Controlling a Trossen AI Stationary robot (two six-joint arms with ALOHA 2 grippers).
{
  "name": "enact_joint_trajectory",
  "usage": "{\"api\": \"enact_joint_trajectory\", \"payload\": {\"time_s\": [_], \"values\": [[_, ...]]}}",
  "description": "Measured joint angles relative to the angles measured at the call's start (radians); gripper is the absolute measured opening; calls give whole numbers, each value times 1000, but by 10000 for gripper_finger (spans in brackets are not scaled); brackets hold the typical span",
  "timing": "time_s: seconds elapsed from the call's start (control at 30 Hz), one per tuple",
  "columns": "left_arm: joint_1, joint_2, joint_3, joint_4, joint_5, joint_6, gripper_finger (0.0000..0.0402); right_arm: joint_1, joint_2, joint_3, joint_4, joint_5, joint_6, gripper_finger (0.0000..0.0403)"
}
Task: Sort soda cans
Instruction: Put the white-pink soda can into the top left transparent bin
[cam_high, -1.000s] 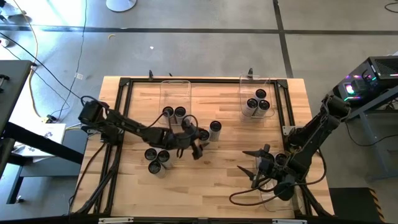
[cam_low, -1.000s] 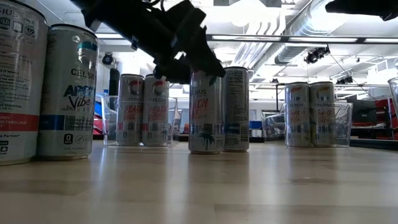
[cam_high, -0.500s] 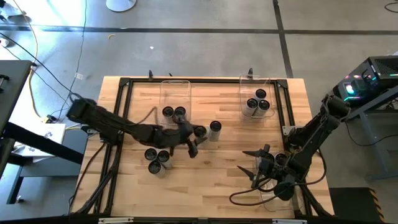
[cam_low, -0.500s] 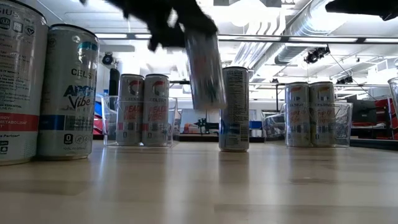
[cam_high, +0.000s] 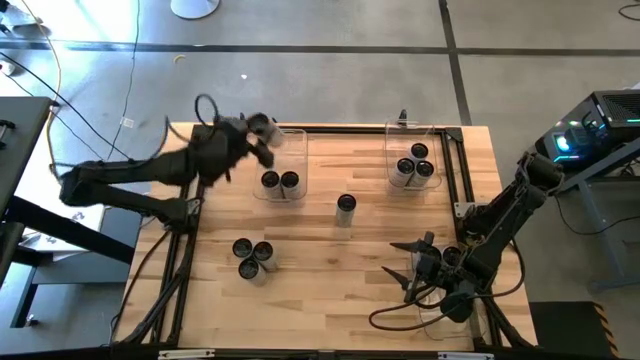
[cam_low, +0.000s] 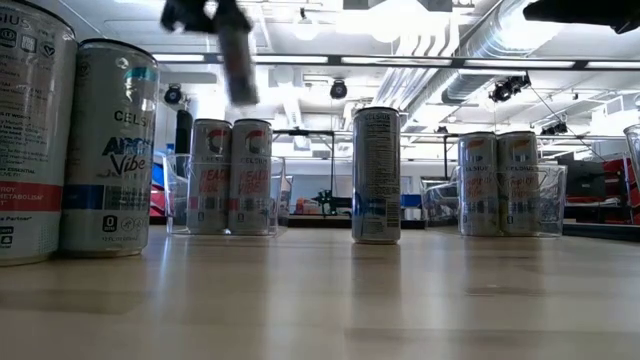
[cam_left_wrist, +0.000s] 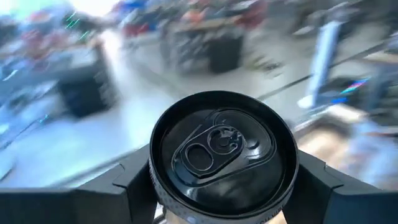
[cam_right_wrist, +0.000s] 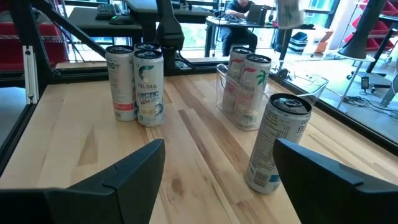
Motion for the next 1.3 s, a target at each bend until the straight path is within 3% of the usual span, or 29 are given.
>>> {"api": "enact_joint_trajectory", "payload": {"time_s": [0.17,0.43,1.0,1.3], "values": [[132,31,-132,-18,111,-111,239,0,0,0,0,0,0,295],[182,89,-314,167,201,-273,239,0,0,0,0,-1,2,295],[122,280,-324,244,190,-395,242,-2,0,0,0,-8,0,295],[121,260,-329,240,213,-385,268,-2,0,0,0,-8,0,295]]}}
